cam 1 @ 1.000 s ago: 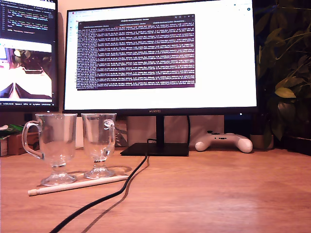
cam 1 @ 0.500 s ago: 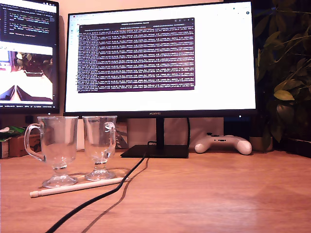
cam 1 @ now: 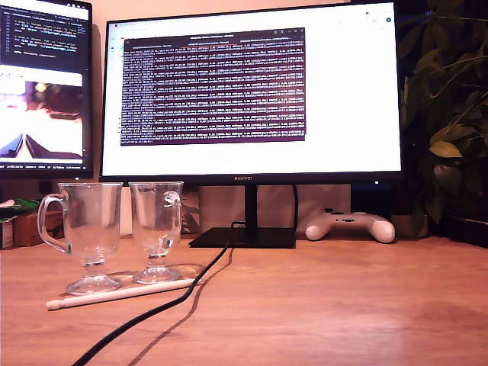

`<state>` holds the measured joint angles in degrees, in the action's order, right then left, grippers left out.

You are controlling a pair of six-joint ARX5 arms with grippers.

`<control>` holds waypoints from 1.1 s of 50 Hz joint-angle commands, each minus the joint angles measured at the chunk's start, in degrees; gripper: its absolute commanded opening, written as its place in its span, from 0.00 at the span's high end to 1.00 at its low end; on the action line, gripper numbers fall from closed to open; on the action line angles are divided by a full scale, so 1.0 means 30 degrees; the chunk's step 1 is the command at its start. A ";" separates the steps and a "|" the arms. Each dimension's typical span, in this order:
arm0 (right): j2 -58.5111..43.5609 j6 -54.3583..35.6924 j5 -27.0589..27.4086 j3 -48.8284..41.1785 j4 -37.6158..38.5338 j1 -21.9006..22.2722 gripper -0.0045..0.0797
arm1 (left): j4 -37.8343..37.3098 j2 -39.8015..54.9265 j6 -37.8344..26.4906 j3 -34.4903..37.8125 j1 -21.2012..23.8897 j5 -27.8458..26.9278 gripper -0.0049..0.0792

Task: Pick the small glass cups in front of you with each of your hands, and place them behind the white pen

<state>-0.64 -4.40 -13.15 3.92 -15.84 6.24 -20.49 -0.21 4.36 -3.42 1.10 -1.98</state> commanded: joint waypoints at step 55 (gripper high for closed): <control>0.0197 0.0189 0.4903 -0.1231 0.2149 -0.3767 0.96 | -0.0634 -0.0160 0.1989 0.0335 0.0058 -0.0153 0.95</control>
<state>-0.43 -3.36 0.75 0.62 -9.45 -4.89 -21.21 -0.21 10.55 -3.64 1.10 -2.26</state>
